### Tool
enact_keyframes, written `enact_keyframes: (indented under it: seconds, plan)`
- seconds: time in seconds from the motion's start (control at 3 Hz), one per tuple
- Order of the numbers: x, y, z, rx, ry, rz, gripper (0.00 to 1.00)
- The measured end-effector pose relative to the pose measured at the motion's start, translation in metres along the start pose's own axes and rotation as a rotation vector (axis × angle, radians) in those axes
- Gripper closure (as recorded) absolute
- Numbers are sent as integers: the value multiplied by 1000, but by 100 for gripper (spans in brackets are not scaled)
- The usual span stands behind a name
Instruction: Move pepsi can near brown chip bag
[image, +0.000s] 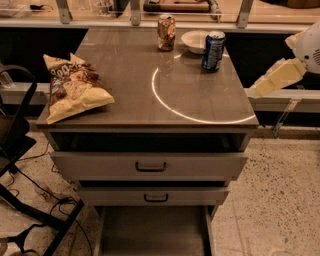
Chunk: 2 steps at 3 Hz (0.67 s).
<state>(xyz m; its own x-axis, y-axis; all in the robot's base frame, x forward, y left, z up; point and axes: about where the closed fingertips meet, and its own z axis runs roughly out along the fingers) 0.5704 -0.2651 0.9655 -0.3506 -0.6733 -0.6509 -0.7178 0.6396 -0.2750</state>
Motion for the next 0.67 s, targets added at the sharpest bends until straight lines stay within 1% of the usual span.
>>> enact_keyframes:
  seconds: [0.33,0.67]
  plan:
    - [16,-3,15,48,-115,65,0]
    - [21,3,37,93,-260,62,0]
